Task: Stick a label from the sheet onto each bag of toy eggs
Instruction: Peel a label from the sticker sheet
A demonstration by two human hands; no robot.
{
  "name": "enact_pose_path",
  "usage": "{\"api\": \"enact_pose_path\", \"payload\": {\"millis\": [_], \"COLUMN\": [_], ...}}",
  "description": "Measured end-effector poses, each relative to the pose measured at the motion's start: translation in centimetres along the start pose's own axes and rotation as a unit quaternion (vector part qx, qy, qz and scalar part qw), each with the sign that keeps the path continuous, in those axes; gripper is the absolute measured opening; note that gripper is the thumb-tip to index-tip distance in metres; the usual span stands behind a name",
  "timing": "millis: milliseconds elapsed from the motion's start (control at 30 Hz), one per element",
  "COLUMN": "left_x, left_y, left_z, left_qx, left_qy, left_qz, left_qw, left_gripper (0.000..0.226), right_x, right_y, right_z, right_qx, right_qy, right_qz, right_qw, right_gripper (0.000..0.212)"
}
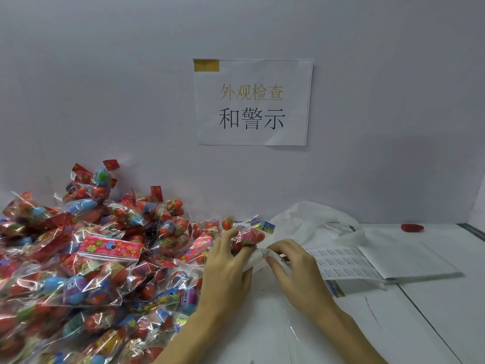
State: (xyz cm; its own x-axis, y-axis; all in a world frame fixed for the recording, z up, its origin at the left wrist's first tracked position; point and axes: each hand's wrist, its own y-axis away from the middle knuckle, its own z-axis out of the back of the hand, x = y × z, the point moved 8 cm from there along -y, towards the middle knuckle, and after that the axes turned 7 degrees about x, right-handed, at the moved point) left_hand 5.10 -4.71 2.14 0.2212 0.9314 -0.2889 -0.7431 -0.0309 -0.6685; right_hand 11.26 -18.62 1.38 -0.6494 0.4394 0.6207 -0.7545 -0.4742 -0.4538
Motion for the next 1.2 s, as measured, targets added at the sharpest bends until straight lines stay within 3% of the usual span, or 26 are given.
{"api": "enact_pose_path", "payload": {"millis": [233,400,533,667,800,1200], "left_x": [-0.1,0.1,0.0,0.2,-0.1,-0.5], "left_y": [0.0,0.0,0.0,-0.1,0.0,-0.2], "left_z": [0.4,0.2,0.3,0.2,0.0,-0.3], "left_qx": [-0.016,-0.006,-0.009,-0.001,0.014,0.037], "left_qy": [-0.014,-0.011,0.019,0.025,0.008,-0.015], "left_qz": [-0.011,-0.005,-0.012,0.002,-0.013,-0.019], "left_qw": [1.000,1.000,1.000,1.000,1.000,0.999], "left_gripper": [0.052,0.063,0.056,0.058,0.055,0.056], "right_x": [-0.8,-1.2,-1.0,-0.6,-0.7,-1.2], "right_y": [0.0,-0.1,-0.1,0.0,0.0,0.3], "right_z": [-0.4,-0.5,-0.2,-0.8,-0.4,-0.5], "right_qx": [0.023,0.023,0.017,0.045,-0.001,-0.010], "right_qy": [-0.109,-0.089,-0.064,-0.050,-0.046,-0.029], "right_qz": [-0.050,-0.057,-0.037,-0.018,-0.027,-0.051], "right_qw": [0.992,0.994,0.997,0.998,0.999,0.998], "right_gripper": [0.008,0.009,0.007,0.023,0.005,0.021]}}
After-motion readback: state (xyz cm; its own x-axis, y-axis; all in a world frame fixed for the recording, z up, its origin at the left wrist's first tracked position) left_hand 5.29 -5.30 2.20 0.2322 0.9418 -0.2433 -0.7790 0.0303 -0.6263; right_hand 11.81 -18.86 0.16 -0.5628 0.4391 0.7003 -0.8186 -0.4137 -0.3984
